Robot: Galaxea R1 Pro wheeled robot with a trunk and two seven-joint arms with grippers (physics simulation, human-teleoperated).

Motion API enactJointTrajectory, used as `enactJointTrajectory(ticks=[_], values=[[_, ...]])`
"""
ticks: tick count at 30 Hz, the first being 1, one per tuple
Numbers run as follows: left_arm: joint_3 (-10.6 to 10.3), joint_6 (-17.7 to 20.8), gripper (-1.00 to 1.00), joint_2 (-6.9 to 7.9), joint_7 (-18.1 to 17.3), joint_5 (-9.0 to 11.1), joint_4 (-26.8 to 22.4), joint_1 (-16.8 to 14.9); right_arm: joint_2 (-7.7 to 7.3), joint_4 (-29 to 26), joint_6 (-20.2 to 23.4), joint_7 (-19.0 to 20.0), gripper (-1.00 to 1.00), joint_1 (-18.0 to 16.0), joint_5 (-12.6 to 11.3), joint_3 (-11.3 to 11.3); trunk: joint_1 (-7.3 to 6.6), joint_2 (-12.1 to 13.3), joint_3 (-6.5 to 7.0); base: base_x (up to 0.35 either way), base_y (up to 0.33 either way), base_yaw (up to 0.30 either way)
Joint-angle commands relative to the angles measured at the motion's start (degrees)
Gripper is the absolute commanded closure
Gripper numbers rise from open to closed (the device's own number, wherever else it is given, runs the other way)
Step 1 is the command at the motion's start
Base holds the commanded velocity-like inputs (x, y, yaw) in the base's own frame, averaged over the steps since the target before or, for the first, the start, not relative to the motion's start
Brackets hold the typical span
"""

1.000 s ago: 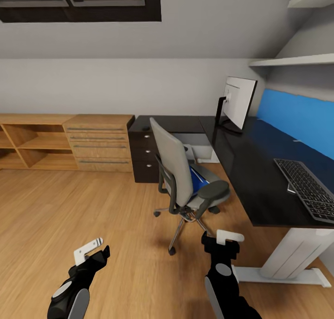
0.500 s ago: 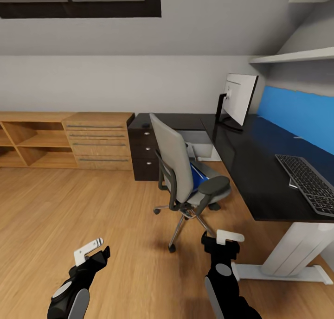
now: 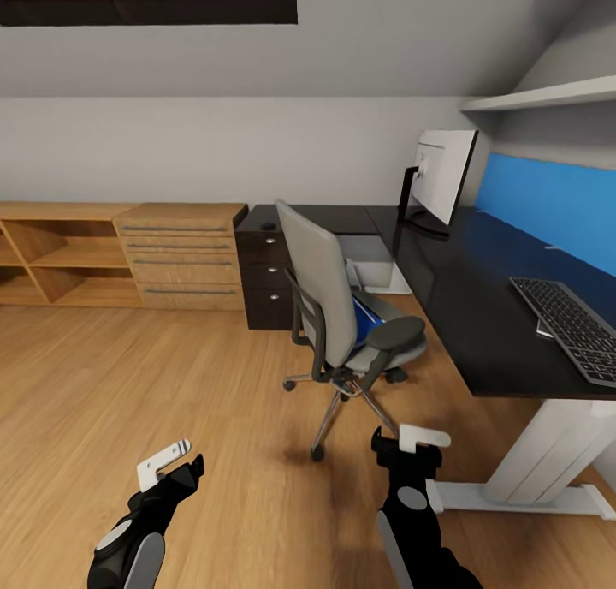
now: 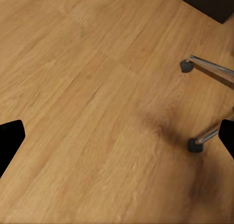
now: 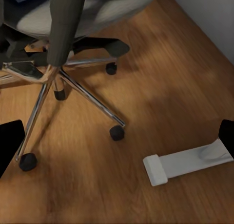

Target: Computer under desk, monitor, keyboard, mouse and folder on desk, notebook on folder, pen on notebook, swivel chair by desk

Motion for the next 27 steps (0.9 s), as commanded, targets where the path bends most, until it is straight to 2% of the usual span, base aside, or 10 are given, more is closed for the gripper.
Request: enactJointTrajectory(ticks=[1,8,18,27], values=[[0.04,0.17,-1.0,-0.03,0.36,0.6,-0.08,-0.03,0.0,-0.09,0.4,-0.28,-1.0,0.0,0.03,0.07,0.22,-0.44,-0.24,0.0,0.0,0.0],[0.04,0.17,-1.0,0.03,0.36,0.59,-0.08,-0.03,0.0,-0.15,0.39,-0.29,-1.0,0.1,0.02,0.07,1.76,-3.25,-1.48,0.0,0.0,-0.013],[0.04,0.06,-1.0,0.03,0.45,0.41,-0.08,0.04,0.0,0.12,0.31,-0.21,-1.0,0.13,-0.03,0.07,3.95,-7.26,-2.92,0.0,0.0,-0.213],[0.02,-0.25,-1.0,0.01,1.39,0.2,-0.08,0.05,0.0,0.2,0.3,-0.19,-1.0,0.13,-0.06,0.09,5.93,-10.87,-4.48,0.0,0.0,-0.036]])
